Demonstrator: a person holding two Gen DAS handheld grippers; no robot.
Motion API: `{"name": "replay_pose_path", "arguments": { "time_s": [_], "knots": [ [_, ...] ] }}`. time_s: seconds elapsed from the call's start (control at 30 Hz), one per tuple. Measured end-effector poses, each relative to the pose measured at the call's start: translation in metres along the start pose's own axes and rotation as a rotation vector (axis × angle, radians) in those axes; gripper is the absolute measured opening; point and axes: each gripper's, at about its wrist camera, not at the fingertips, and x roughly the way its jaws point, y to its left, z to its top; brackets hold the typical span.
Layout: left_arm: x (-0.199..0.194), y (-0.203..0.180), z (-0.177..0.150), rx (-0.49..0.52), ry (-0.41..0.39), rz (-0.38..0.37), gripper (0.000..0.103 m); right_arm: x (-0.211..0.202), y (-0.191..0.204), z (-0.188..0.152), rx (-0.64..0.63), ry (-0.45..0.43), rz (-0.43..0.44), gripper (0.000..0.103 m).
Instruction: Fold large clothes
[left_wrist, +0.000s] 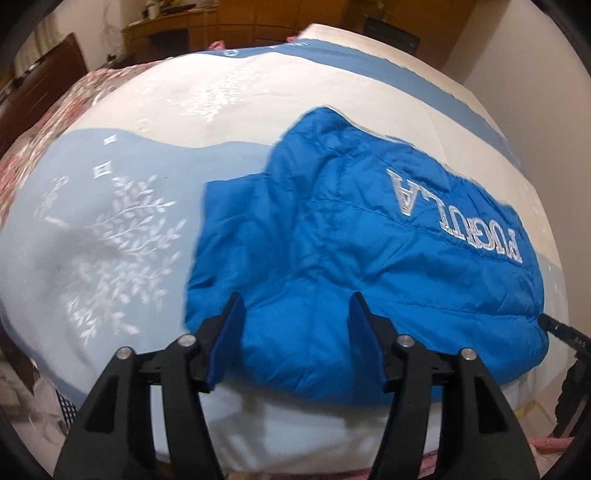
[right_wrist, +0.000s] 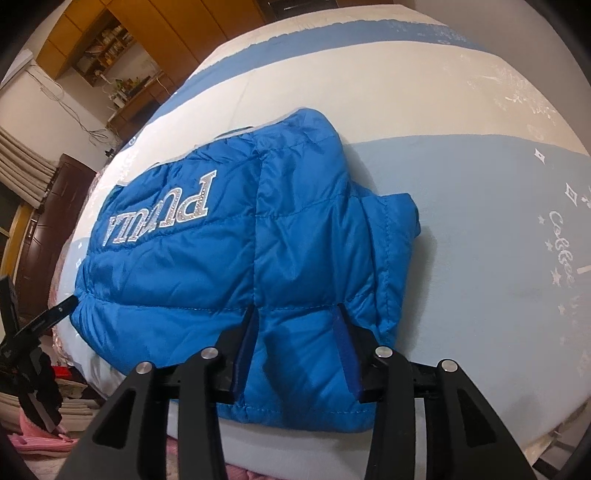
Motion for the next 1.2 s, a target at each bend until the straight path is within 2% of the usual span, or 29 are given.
{"name": "replay_pose_path", "arguments": {
  "time_s": [0.07, 0.2, 0.33, 0.4, 0.53, 0.73, 0.97, 1.0, 1.03, 1.07, 1.2],
  "knots": [
    [-0.007, 0.011, -0.002, -0.037, -0.009, 0.017, 0.07, -0.001, -0.002, 0.001, -0.002, 0.011, 0.01, 0.042],
    [-0.013, 0.037, -0.006, -0.129, -0.01, 0.034, 0.072, -0.003, -0.003, 0.002, -0.015, 0.03, 0.01, 0.042],
    [-0.012, 0.065, -0.014, -0.238, 0.006, -0.014, 0.073, -0.002, 0.0, 0.004, -0.028, 0.04, 0.0, 0.042],
    [-0.01, 0.074, -0.017, -0.282, 0.004, -0.067, 0.073, -0.001, 0.0, 0.004, -0.029, 0.047, -0.004, 0.042],
    [0.002, 0.083, -0.015, -0.335, 0.013, -0.14, 0.076, 0.004, 0.001, 0.006, -0.03, 0.06, -0.009, 0.042],
    [0.024, 0.082, -0.001, -0.297, 0.039, -0.183, 0.076, 0.011, 0.006, 0.007, -0.048, 0.078, -0.041, 0.043],
    [0.053, 0.067, 0.024, -0.181, 0.087, -0.155, 0.075, 0.014, 0.009, 0.006, -0.039, 0.092, -0.072, 0.043],
    [0.057, 0.064, 0.027, -0.169, 0.093, -0.166, 0.072, 0.015, 0.009, 0.006, -0.032, 0.093, -0.072, 0.043],
    [0.059, 0.062, 0.029, -0.164, 0.097, -0.181, 0.062, 0.016, 0.008, 0.006, -0.026, 0.094, -0.071, 0.043],
    [0.06, 0.059, 0.031, -0.161, 0.104, -0.185, 0.057, 0.018, 0.007, 0.007, -0.013, 0.098, -0.068, 0.043],
    [0.057, 0.049, 0.039, -0.154, 0.13, -0.192, 0.039, 0.024, 0.002, 0.007, 0.033, 0.109, -0.053, 0.044]
  ]
}}
